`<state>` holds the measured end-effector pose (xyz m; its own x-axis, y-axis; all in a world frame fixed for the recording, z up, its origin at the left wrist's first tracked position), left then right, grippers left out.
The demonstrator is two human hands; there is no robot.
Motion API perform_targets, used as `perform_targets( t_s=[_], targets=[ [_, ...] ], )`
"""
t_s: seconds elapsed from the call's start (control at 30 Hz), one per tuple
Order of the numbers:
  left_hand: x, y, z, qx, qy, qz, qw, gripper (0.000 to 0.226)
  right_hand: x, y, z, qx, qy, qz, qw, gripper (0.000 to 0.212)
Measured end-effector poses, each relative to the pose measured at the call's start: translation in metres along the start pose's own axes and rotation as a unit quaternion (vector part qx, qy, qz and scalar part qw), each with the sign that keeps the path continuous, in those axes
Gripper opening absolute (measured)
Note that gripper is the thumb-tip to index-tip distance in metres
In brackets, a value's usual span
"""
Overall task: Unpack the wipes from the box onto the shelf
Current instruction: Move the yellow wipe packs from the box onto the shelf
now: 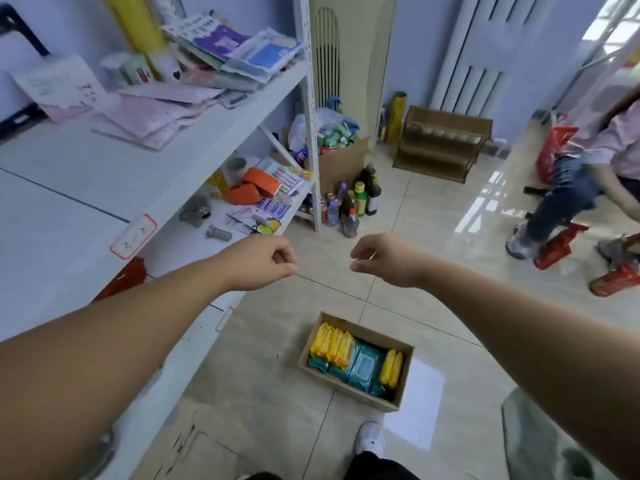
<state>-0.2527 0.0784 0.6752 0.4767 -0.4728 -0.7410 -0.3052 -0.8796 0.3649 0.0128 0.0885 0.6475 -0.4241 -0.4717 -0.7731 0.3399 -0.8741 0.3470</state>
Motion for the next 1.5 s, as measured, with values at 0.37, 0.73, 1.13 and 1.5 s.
perform_targets(
  t_s=[0.37,0.73,1.13,1.5],
  targets=[
    [0.117,-0.073,0.004,-0.056,0.014,0.115,0.992,0.010,0.054,0.007,-0.134,0.105,-0.020,0.091,0.990,0.031],
    [0.215,-0.110,0.070,-0.108,0.015,0.208,0.972,0.012,0.158,0.013,-0.232,0.210,-0.012,0.172,0.962,0.031],
    [0.372,-0.182,0.193,-0.163,0.054,0.229,0.958,0.013,0.324,-0.046,-0.335,0.200,0.051,0.261,0.943,0.031],
    [0.507,-0.258,0.283,-0.178,0.023,0.244,0.953,0.022,0.440,-0.139,-0.420,0.174,0.186,0.280,0.926,0.036]
  ],
)
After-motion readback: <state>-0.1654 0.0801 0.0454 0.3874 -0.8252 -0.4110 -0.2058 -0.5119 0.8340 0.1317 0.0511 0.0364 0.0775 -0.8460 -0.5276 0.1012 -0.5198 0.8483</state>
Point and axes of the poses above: each hand's wrist, its own y-axis away from the middle knuckle, its own x-axis out of the palm, z = x × y, the point moved 1 cm from there along -y, towards the middle knuckle, and after that the axes turned 4 degrees about y, right-handed, at the moved point
